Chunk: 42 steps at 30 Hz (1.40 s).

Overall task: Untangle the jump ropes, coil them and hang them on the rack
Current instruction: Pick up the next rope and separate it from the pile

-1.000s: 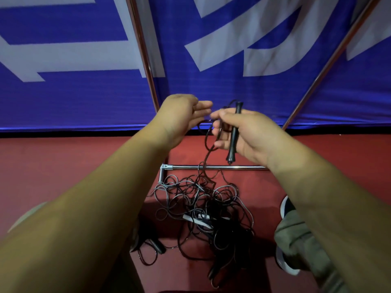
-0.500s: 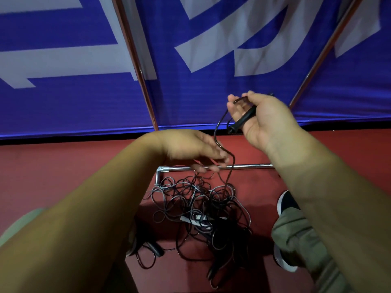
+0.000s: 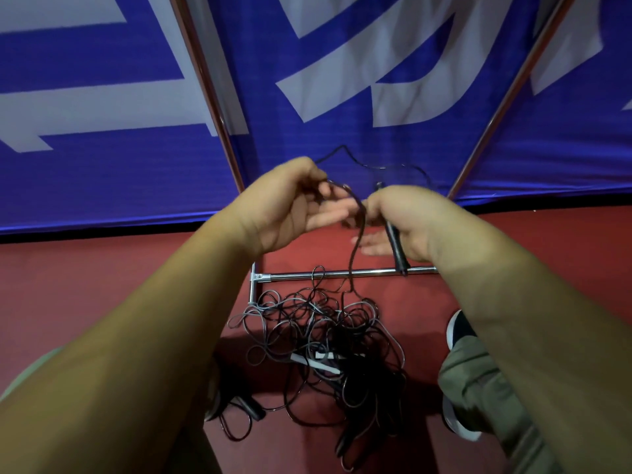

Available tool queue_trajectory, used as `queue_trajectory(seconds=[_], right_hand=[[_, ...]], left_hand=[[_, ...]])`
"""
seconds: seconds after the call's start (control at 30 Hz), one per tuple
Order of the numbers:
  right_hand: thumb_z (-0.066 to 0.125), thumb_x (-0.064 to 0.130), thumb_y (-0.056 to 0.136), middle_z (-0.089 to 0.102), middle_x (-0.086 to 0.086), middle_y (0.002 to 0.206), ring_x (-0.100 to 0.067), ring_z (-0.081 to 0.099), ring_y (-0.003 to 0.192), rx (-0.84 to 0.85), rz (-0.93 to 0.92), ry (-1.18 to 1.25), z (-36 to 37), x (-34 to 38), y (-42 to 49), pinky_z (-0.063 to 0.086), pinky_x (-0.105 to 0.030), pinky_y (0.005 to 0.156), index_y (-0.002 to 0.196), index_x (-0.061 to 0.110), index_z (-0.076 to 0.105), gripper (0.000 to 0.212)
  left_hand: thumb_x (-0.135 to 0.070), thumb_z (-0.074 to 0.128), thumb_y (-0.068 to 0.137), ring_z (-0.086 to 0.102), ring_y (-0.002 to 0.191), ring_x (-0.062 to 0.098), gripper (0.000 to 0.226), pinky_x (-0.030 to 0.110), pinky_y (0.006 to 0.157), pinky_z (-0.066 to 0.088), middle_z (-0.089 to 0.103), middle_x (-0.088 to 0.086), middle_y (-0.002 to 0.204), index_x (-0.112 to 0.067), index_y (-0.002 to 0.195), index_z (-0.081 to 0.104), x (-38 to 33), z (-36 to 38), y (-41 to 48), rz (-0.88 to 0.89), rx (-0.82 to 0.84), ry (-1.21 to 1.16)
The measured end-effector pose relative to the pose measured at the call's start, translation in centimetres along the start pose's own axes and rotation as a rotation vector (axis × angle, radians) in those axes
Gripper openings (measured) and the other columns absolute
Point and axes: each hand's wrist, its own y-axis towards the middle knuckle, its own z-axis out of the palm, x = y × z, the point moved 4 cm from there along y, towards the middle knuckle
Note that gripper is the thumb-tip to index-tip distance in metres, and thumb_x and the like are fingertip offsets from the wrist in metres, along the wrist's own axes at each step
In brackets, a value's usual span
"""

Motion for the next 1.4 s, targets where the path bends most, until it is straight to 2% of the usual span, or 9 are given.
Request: queue_trajectory(seconds=[0.1,0.33,0.47,0.6,0.9,1.0,1.13,1.27,1.4], right_hand=[[0.047,0.008,0.098,0.081,0.004,0.117,-0.022,0.073,0.107,0.178,0.044,-0.225,1.6,-1.1,-0.4,0.058,-0.039,0.099,0.108,0.019,0.079,0.035],[0.051,0.028,0.112,0.077,-0.009,0.105,-0.027,0.074,0.097,0.227,-0.036,-0.11,3.0,-1.4,-0.2,0.058,-0.045,0.096,0.1,0.015,0.073,0.028],[0.054,0.026,0.112,0.075,-0.015,0.084,-0.031,0.079,0.079,0.159,-0.095,0.114,2.9,-0.5,-0.5,0.067,-0.046,0.076,0.102,0.007,0.069,0.026],[0.055,0.018,0.111,0.074,-0.017,0.08,-0.028,0.079,0.07,0.087,-0.127,0.393,2.3,0.6,-0.5,0.067,-0.041,0.063,0.106,0.005,0.066,0.018],[0.052,0.011,0.112,0.066,-0.019,0.097,-0.03,0.08,0.07,-0.084,-0.258,0.939,-1.2,1.9,0.4,0.066,-0.039,0.059,0.097,0.0,0.061,0.02],[0.056,0.018,0.112,0.067,-0.021,0.106,-0.031,0.081,0.077,-0.112,-0.287,0.975,-2.1,2.1,0.6,0.066,-0.04,0.062,0.099,0.0,0.063,0.023],[0.061,0.032,0.109,0.068,-0.023,0.111,-0.029,0.08,0.091,-0.134,-0.269,0.861,-2.0,2.0,0.5,0.067,-0.038,0.068,0.111,0.002,0.068,0.031],[0.052,0.042,0.111,0.072,-0.015,0.118,-0.034,0.076,0.096,-0.016,-0.15,0.441,-0.5,1.2,0.5,0.063,-0.047,0.078,0.132,0.013,0.065,0.037],[0.05,0.044,0.111,0.081,-0.004,0.112,-0.035,0.075,0.11,0.058,-0.123,-0.081,0.6,0.2,0.1,0.056,-0.051,0.103,0.124,0.02,0.072,0.035]], left_hand=[[-0.009,0.048,0.101,0.078,0.097,0.034,0.024,0.039,0.092,0.063,0.064,0.014,0.089,-0.003,0.079,0.056,-1.0,-1.4,0.2,0.095,-0.097,-0.299],[-0.01,0.05,0.108,0.071,0.118,0.04,0.028,0.037,0.074,0.066,0.063,0.02,0.115,0.001,0.085,0.06,-1.5,-4.8,1.0,0.177,-0.308,-0.502],[-0.016,0.043,0.108,0.075,0.106,0.033,0.029,0.041,0.087,0.063,0.073,0.018,0.116,-0.005,0.091,0.063,-0.3,-4.5,0.9,-0.004,-0.346,-0.178],[-0.004,0.04,0.102,0.076,0.096,0.024,0.031,0.042,0.098,0.057,0.078,0.007,0.103,-0.011,0.108,0.07,1.6,-2.9,0.5,-0.217,-0.183,0.359],[-0.006,0.042,0.104,0.069,0.104,0.018,0.032,0.027,0.084,0.05,0.077,0.011,0.123,-0.01,0.118,0.071,3.5,-1.7,-0.1,-0.371,0.116,0.71],[-0.022,0.048,0.112,0.068,0.121,0.017,0.029,0.03,0.101,0.048,0.074,0.005,0.13,-0.011,0.126,0.07,3.8,-1.4,-0.5,-0.349,0.27,0.771],[-0.025,0.046,0.112,0.074,0.112,0.025,0.027,0.037,0.097,0.057,0.076,0.012,0.122,-0.011,0.116,0.069,2.7,-0.6,-0.6,-0.284,0.237,0.57],[-0.025,0.044,0.112,0.078,0.101,0.023,0.026,0.029,0.078,0.065,0.079,0.009,0.112,-0.013,0.111,0.068,0.6,-0.8,-0.3,-0.158,0.095,0.255],[-0.02,0.045,0.112,0.08,0.085,0.021,0.025,0.025,0.065,0.064,0.08,0.009,0.098,-0.008,0.105,0.066,-0.5,-2.3,0.6,-0.093,-0.098,-0.105]])
